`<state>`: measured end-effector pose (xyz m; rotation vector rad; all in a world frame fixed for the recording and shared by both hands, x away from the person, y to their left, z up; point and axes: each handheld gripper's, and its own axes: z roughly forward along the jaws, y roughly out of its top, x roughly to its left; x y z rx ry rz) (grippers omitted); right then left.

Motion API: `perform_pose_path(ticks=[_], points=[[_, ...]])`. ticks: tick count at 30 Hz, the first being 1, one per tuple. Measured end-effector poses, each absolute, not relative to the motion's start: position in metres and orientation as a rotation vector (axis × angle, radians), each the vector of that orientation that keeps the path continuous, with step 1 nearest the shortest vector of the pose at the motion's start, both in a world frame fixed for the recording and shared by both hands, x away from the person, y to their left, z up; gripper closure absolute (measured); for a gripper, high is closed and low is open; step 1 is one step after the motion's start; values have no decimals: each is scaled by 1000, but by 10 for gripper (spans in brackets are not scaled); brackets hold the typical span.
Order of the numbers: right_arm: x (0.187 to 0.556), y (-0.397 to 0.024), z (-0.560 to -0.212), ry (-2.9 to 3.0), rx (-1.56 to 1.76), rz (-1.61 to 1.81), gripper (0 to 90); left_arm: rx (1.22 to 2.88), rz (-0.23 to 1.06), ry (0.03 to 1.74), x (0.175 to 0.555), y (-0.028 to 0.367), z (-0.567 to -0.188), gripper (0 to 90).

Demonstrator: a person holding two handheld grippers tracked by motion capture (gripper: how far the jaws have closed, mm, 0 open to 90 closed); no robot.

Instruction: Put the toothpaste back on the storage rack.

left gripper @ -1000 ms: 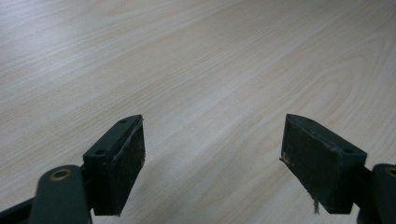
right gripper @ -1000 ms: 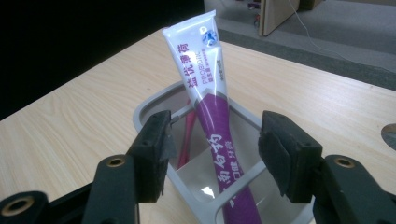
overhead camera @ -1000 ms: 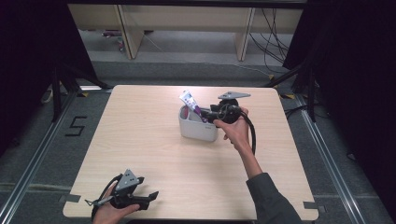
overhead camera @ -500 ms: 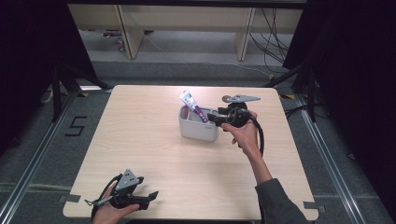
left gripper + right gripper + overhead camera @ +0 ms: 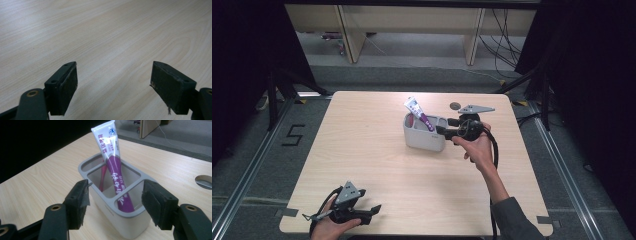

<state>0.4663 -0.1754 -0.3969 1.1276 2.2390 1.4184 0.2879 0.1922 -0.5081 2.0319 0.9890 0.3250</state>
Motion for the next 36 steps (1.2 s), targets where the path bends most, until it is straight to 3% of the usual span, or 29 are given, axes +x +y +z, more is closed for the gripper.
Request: perform_pose_path(ticks=[36], points=[[419, -211, -417, 2284, 1143, 1402, 332, 2038, 344, 1008, 286, 197, -507, 213]])
